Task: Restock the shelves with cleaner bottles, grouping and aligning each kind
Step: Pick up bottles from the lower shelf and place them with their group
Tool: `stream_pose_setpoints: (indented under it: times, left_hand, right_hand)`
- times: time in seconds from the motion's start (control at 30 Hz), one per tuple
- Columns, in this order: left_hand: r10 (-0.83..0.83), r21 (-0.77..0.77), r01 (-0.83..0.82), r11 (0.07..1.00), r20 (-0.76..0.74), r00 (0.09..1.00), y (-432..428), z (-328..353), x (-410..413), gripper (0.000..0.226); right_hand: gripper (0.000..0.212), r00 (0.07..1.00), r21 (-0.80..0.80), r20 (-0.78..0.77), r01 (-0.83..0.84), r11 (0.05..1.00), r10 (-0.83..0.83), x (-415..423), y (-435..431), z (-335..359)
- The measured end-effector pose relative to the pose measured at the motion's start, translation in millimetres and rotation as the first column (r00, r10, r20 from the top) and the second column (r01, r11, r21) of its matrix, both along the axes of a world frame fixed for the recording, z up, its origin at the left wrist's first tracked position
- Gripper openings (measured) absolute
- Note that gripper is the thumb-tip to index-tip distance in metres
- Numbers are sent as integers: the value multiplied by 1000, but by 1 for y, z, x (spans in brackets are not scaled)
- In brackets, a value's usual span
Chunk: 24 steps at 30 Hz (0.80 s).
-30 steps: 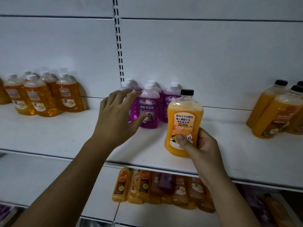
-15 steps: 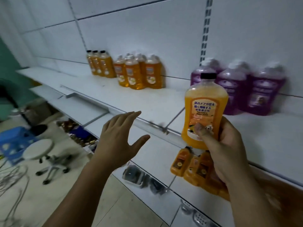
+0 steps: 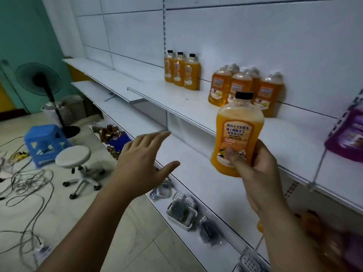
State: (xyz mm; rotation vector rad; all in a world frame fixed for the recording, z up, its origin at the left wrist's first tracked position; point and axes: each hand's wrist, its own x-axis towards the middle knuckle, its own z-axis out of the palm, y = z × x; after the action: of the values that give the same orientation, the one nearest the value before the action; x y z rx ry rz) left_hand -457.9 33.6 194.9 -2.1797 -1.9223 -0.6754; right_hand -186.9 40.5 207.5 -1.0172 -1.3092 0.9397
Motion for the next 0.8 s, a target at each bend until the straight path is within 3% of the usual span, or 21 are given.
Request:
stream_pose_setpoints:
  times: [0.4, 0.8]
  left_hand:
    - [7, -56, -11, 998, -79, 997, 82, -8, -158, 91]
    - [87, 19, -85, 996, -95, 992, 242, 13, -258, 86]
  right_hand:
    - [49, 999, 4, 31, -37, 999, 37, -162, 91, 3]
    - [45, 988, 22, -4, -156, 987, 156, -279, 282, 6]
